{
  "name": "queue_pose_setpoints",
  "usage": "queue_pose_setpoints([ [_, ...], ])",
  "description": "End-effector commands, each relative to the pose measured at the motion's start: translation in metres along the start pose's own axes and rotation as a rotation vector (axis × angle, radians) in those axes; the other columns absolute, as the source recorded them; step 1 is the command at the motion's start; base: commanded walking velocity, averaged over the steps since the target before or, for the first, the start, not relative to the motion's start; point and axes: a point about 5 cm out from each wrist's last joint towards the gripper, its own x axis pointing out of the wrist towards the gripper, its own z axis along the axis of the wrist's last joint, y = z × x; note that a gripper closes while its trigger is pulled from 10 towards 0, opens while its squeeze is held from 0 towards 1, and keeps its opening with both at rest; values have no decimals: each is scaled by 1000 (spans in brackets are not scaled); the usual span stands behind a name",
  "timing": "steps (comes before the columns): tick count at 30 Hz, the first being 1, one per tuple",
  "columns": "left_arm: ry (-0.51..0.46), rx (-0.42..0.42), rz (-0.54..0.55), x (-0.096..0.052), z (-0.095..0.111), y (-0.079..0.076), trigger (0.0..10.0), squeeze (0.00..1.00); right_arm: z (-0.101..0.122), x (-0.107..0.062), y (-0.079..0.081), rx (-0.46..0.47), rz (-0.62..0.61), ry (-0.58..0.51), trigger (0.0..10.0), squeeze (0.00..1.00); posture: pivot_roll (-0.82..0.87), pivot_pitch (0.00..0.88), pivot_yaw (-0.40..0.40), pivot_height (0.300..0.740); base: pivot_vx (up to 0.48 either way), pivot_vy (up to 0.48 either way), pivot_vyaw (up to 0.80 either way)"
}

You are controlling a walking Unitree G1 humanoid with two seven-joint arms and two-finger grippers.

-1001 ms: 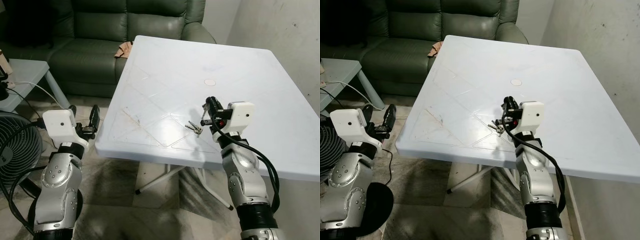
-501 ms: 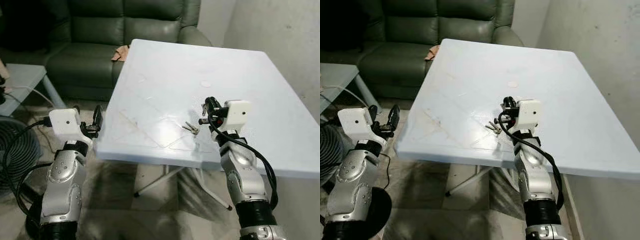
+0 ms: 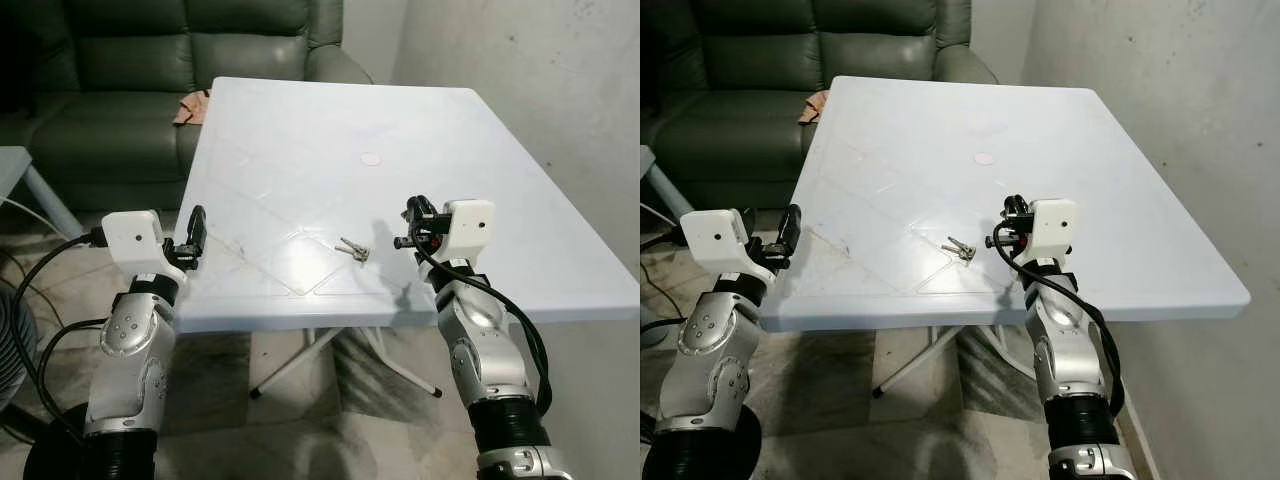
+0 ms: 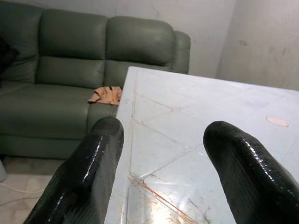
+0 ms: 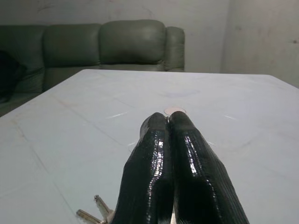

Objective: Hang keys on a hook

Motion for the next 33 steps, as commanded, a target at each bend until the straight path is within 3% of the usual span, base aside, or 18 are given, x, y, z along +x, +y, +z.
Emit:
queue_pose_setpoints([
  [1, -8, 6, -5, 6, 3, 0, 10000, 0, 2, 1, 0, -20, -5, -3, 10000, 0, -101, 0, -16, 724, 0, 0, -750],
  [21, 12, 38, -23, 5, 0, -3, 10000, 0, 0, 2, 6, -36, 20, 1, 10000, 0, -87, 0, -28, 724, 0, 0, -752],
  [28, 16, -2, -25, 3, -2, -3, 10000, 0, -1, 1, 7, -38, 28, 4, 10000, 0, -86, 0, -31, 724, 0, 0, -750],
  [33, 17, -5, -24, 2, -2, -3, 10000, 0, -2, 0, 8, -40, 33, 7, 10000, 0, -86, 0, -32, 724, 0, 344, -750],
])
